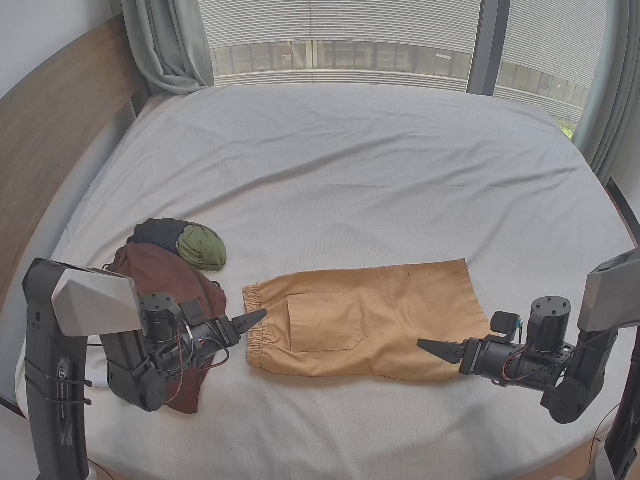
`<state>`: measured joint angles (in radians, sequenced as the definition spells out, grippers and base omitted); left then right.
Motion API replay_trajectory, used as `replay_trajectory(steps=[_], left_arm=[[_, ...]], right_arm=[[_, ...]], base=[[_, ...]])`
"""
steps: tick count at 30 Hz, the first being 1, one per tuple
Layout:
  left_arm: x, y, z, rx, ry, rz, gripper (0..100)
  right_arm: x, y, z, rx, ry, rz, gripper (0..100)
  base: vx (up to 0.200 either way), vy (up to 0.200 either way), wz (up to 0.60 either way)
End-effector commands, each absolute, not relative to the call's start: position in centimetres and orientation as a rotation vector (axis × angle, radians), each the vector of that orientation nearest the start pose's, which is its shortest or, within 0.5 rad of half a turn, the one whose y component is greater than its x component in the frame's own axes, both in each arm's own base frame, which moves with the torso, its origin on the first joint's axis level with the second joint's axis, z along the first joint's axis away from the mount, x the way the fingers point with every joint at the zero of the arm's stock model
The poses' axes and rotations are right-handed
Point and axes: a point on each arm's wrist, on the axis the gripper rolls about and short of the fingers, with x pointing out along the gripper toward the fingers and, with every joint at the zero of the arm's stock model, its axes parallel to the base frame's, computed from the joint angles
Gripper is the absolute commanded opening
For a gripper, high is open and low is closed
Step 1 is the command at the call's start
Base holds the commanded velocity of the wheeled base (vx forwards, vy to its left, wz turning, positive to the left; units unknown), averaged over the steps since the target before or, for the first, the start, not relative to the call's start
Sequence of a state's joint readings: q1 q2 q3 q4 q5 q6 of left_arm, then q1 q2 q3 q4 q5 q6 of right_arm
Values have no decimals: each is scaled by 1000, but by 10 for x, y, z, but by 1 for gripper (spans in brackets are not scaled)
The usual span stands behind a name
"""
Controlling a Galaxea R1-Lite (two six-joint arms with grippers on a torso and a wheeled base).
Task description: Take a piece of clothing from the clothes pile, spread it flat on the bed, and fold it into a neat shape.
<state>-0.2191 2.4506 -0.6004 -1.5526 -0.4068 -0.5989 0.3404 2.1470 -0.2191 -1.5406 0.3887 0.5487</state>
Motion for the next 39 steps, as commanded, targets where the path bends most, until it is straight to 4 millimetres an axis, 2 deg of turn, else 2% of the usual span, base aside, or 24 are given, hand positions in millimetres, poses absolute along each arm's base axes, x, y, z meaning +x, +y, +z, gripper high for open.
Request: replay_trajectory(steps=[1, 14, 20, 27, 39], left_arm=[[343, -86, -38, -613, 505, -503, 100], [353, -91, -62, -653, 535, -493, 100], [359, -101, -74, -643, 530, -486, 100], [361, -113, -79, -642, 532, -500, 100], [380, -123, -83, -702, 487, -524, 100]], right_arm=[[249, 96, 23, 527, 581, 590, 100], [249, 97, 22, 527, 585, 594, 100], [249, 96, 24, 527, 579, 594, 100], [249, 96, 24, 529, 578, 594, 100], [250, 96, 24, 528, 577, 593, 100]], base=[[0, 0, 0], [0, 0, 0], [0, 0, 0], [0, 0, 0], [0, 0, 0]])
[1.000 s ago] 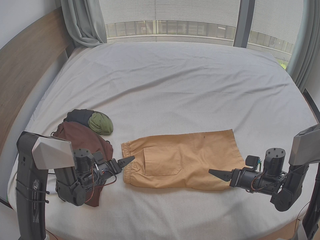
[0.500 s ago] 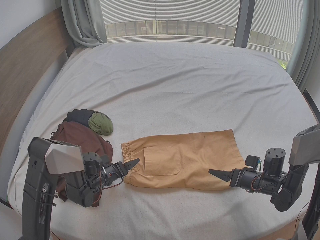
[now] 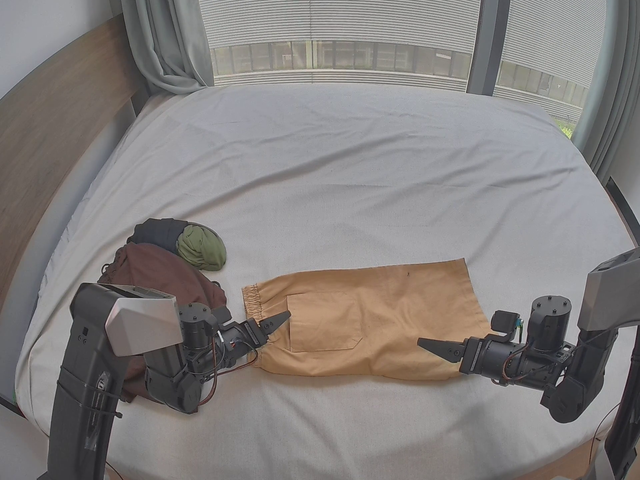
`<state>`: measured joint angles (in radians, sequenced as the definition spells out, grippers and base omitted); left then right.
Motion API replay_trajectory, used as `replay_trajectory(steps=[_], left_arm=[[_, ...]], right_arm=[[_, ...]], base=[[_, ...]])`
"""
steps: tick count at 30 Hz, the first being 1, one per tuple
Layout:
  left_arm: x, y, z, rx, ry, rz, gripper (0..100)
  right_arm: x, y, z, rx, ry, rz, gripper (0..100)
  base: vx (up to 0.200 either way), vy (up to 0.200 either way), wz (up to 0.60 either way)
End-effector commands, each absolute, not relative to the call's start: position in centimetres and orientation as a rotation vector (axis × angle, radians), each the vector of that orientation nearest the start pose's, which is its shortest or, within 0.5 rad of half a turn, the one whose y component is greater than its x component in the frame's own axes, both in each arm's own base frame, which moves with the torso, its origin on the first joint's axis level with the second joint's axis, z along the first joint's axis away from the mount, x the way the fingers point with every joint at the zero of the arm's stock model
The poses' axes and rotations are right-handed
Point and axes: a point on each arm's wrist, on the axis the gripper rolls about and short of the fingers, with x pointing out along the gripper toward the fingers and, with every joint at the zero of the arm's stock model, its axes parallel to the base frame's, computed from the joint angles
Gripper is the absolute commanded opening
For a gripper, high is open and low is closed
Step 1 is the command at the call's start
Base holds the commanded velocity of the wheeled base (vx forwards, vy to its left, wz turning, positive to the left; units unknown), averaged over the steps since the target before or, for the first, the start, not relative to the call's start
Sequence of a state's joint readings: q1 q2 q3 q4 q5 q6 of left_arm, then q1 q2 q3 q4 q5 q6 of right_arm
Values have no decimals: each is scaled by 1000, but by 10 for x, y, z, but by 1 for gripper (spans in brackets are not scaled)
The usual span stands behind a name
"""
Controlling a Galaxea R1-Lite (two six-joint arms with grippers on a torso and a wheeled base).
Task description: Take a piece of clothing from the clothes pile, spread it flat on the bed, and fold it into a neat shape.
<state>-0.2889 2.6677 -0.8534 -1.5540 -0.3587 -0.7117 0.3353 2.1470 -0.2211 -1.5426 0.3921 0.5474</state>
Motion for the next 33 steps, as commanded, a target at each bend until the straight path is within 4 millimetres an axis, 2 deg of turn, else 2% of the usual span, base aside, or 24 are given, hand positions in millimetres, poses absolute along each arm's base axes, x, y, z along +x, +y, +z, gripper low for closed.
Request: replay_trajectory(steps=[1, 9, 10, 20, 26, 27, 28, 30, 33], left_arm=[[380, -124, -82, -705, 486, -528, 100], [383, -126, -81, -725, 480, -526, 100], [383, -126, -81, -729, 480, -524, 0], [382, -125, -75, -747, 463, -493, 0], [377, -123, -37, -783, 418, -505, 0], [377, -123, -37, -783, 418, -505, 0], [370, -121, -26, -801, 424, -506, 0], [363, -120, -18, -814, 436, -514, 0], [359, -119, -17, -810, 453, -531, 0]], right_arm=[[250, 96, 24, 528, 577, 593, 100], [250, 96, 25, 528, 573, 595, 100], [250, 96, 24, 528, 574, 594, 100], [252, 93, 24, 531, 572, 582, 100], [252, 93, 23, 531, 573, 580, 100], [252, 93, 23, 531, 573, 580, 100], [252, 93, 23, 531, 573, 582, 100], [252, 93, 23, 531, 575, 580, 100], [252, 93, 21, 530, 580, 578, 100]], base=[[0, 0, 0], [0, 0, 0], [0, 0, 0], [0, 0, 0], [0, 0, 0], [0, 0, 0], [0, 0, 0], [0, 0, 0], [0, 0, 0]])
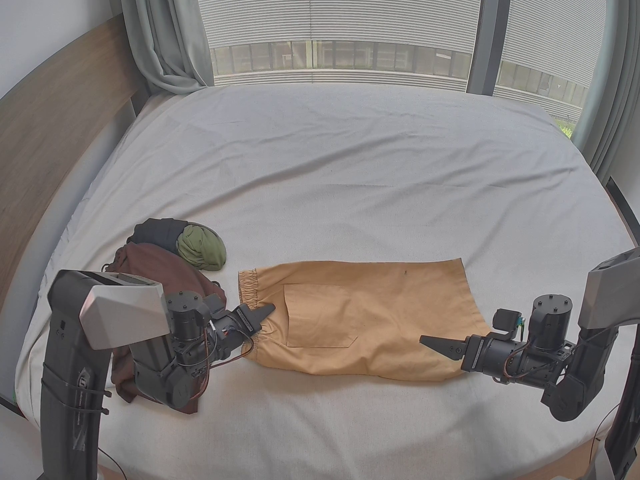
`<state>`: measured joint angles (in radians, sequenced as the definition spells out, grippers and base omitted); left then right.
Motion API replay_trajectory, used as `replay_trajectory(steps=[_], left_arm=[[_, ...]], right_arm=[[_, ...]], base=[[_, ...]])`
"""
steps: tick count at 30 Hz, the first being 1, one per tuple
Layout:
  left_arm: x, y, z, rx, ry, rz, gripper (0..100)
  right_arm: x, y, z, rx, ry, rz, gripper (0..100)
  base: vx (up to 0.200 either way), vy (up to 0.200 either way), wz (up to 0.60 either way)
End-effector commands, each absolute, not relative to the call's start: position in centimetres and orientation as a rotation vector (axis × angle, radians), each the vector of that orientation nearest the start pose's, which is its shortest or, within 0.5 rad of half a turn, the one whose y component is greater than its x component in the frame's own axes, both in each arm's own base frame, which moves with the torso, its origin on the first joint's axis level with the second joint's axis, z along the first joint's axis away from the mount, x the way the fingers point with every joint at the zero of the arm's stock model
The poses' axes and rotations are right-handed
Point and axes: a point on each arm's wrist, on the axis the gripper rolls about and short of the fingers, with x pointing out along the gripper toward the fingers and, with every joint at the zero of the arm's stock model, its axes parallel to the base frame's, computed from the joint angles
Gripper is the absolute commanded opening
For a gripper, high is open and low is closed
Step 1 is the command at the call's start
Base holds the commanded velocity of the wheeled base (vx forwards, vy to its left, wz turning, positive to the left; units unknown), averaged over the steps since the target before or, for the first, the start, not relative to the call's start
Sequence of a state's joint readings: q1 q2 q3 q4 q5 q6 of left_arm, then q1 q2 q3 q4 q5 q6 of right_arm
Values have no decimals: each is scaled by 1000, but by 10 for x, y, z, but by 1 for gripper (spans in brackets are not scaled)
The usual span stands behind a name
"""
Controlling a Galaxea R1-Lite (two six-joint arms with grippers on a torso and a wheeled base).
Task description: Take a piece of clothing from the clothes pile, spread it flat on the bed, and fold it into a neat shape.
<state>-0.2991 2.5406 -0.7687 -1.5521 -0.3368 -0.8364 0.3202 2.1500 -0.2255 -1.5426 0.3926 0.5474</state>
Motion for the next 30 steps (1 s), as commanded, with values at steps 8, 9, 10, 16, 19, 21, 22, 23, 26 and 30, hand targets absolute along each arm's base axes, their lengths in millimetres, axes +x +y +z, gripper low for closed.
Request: replay_trajectory(steps=[8, 9, 10, 16, 19, 21, 22, 23, 26, 30], left_arm=[[352, -102, -23, -759, 473, -486, 0], [352, -102, -23, -759, 473, -486, 0], [351, -96, -25, -733, 475, -480, 0], [347, -76, -23, -713, 471, -436, 0], [345, -66, -21, -718, 467, -410, 0], [344, -64, -21, -718, 467, -402, 0], [344, -58, -20, -709, 461, -389, 0], [344, -57, -19, -701, 457, -389, 0], [342, -49, -21, -669, 451, -372, 0], [341, -42, -20, -658, 447, -358, 0]], right_arm=[[252, 94, 18, 528, 591, 578, 100], [252, 94, 18, 528, 591, 578, 100], [251, 94, 18, 526, 592, 579, 100], [251, 94, 18, 525, 596, 581, 100], [251, 95, 16, 525, 601, 581, 100], [251, 95, 16, 525, 603, 581, 100], [251, 95, 16, 525, 604, 580, 100], [251, 95, 16, 523, 604, 580, 100], [251, 95, 15, 523, 605, 580, 100], [251, 95, 15, 523, 607, 581, 100]], base=[[0, 0, 0], [0, 0, 0], [0, 0, 0], [0, 0, 0], [0, 0, 0], [0, 0, 0], [0, 0, 0], [0, 0, 0], [0, 0, 0], [0, 0, 0]])
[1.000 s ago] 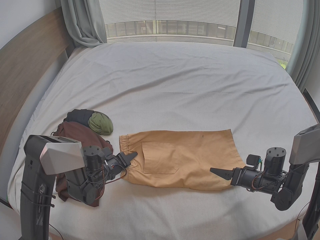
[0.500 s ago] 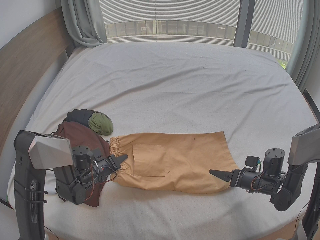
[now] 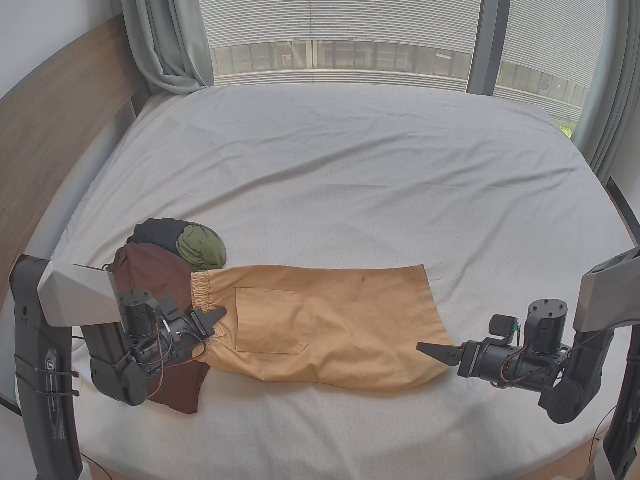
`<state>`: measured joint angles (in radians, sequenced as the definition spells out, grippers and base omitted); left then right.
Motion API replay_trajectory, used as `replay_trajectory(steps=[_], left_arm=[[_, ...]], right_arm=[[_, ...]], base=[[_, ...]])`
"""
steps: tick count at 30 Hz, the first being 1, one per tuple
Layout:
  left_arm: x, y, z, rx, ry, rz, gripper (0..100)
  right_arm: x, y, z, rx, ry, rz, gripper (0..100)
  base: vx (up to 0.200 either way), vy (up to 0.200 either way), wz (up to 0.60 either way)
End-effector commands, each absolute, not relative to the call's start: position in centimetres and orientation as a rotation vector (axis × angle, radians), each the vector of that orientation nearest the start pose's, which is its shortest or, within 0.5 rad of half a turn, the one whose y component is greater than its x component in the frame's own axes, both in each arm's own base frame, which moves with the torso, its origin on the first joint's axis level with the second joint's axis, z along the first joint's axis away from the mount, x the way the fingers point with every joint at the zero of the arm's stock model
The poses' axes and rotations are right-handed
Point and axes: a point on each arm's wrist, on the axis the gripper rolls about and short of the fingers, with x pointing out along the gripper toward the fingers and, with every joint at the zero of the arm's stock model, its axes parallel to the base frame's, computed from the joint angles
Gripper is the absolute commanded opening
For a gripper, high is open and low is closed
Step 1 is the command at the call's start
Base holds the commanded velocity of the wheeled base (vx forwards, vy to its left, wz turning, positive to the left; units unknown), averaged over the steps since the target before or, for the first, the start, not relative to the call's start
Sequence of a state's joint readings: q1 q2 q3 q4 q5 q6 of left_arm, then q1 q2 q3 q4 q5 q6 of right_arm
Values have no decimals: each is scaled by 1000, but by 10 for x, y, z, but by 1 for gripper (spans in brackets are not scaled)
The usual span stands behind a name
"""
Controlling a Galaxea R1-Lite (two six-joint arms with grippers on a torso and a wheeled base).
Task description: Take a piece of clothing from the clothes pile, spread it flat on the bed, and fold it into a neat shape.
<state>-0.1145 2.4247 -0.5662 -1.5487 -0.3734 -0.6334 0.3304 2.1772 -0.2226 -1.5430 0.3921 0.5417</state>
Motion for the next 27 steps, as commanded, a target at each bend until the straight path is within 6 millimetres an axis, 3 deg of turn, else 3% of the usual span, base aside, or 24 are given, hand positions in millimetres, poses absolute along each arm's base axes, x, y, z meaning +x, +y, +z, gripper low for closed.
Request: replay_trajectory(steps=[1, 15, 27], left_arm=[[340, -39, -18, -658, 442, -348, 0], [326, -17, -13, -557, 435, -308, 0], [322, -47, 7, -511, 405, -404, 0]], right_arm=[[251, 95, 14, 524, 612, 579, 100], [250, 97, 13, 520, 618, 584, 100], [250, 97, 9, 520, 632, 579, 100]], base=[[0, 0, 0], [0, 0, 0], [0, 0, 0]])
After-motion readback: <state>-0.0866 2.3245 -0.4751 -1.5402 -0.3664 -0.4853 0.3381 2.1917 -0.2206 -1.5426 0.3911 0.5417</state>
